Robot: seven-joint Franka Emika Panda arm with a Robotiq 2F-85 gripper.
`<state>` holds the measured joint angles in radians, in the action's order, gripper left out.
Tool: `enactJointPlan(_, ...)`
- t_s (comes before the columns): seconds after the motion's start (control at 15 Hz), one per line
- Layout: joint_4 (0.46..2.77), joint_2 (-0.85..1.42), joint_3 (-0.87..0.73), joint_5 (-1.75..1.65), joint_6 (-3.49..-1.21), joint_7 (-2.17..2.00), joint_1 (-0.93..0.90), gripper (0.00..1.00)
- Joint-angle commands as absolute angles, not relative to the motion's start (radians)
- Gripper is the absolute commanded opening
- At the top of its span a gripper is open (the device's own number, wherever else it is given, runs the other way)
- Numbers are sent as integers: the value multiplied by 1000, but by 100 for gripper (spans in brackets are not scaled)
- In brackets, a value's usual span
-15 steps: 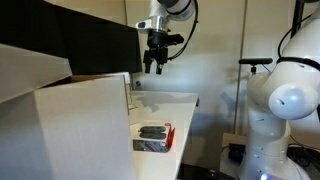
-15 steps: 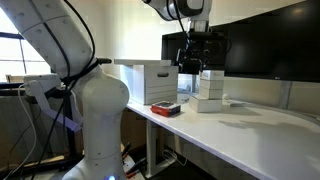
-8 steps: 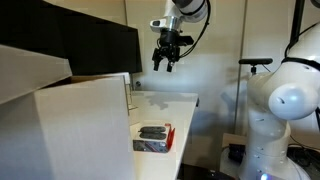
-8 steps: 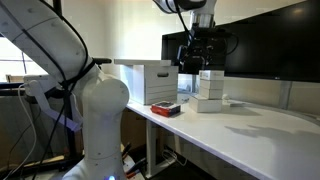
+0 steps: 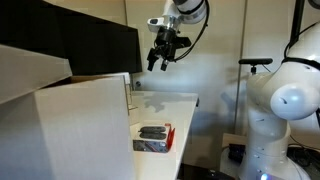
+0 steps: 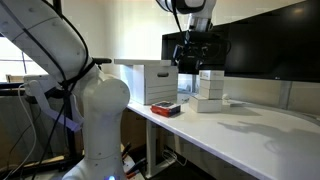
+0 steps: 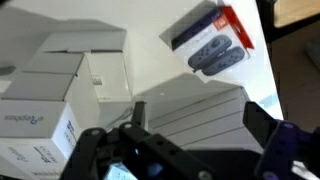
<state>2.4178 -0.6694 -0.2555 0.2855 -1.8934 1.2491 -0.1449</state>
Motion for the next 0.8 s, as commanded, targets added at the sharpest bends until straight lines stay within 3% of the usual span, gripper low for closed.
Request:
enactJointPlan(0.0,2485,-659,-236,506,-2048,1242,-190,100)
enactJointPlan(0.4,2586,-612,-188,841,-2412,1248,-213,100)
enactJointPlan(0.73,2613,-710,-180,970,-2489,1228,-156,100)
